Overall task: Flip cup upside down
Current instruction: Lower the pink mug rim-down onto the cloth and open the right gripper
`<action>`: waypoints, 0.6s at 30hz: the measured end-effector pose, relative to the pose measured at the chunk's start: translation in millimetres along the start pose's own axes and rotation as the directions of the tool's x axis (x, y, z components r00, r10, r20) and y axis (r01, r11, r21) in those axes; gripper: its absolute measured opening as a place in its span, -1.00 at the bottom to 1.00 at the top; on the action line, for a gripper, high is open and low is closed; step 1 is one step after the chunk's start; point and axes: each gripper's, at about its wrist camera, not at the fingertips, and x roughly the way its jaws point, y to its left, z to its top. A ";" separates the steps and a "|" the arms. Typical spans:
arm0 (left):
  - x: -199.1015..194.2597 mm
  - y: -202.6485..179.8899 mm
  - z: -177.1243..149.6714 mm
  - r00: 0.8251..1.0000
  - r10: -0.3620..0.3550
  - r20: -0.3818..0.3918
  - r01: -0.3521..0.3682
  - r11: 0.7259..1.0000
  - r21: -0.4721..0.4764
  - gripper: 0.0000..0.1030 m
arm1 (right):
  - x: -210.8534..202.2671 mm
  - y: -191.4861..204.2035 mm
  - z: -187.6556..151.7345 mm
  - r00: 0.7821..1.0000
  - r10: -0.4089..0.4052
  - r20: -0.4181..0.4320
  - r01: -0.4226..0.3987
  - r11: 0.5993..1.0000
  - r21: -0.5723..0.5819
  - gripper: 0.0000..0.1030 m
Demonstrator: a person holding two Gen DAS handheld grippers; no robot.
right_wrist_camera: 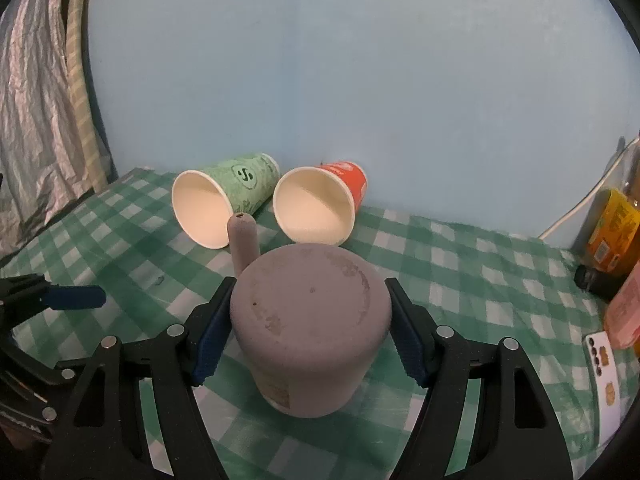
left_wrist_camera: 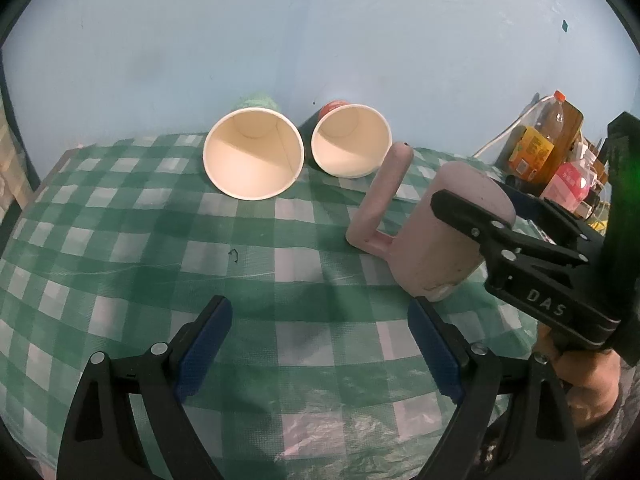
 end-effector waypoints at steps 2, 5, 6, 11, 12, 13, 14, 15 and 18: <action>-1.8 0.4 0.1 1.000 0.003 0.017 -0.003 1.000 -0.007 0.76 | -2.8 0.3 -0.3 1.000 -0.003 0.003 0.003 1.000 -0.003 0.40; -6.5 1.8 -0.2 0.999 0.002 0.038 -0.002 1.000 -0.017 0.76 | -11.8 -1.5 -0.8 1.000 -0.006 0.020 0.006 1.000 0.015 0.41; -8.8 1.8 -0.3 0.999 0.006 0.048 -0.005 1.000 -0.018 0.76 | -16.0 -1.6 -1.4 1.000 -0.009 0.030 0.008 1.000 0.020 0.42; -23.4 -6.7 -4.0 0.994 0.025 0.104 -0.025 1.000 -0.002 0.76 | -49.7 0.7 -5.3 0.993 -0.029 0.114 0.026 0.999 0.025 0.47; -27.3 -10.1 -5.4 0.993 0.028 0.118 -0.029 1.000 0.005 0.77 | -57.4 0.9 -6.0 0.991 -0.024 0.131 0.021 0.999 0.024 0.47; -30.7 -12.8 -6.7 0.991 0.032 0.130 -0.034 0.999 0.010 0.78 | -67.6 0.8 -7.2 0.987 -0.021 0.158 0.017 1.000 0.026 0.47; -34.7 -15.5 -7.8 0.989 0.036 0.143 -0.039 0.999 0.017 0.83 | -73.5 0.9 -8.1 0.985 -0.023 0.172 0.019 0.999 0.028 0.47; -39.9 -20.0 -10.0 0.986 0.041 0.163 -0.046 0.999 0.028 0.85 | -81.8 0.9 -9.4 0.981 -0.027 0.191 0.022 0.999 0.029 0.49; -56.7 -32.0 -16.5 0.972 0.059 0.229 -0.072 0.996 0.051 0.99 | -101.8 1.2 -14.0 0.970 -0.029 0.243 0.023 0.999 0.028 0.63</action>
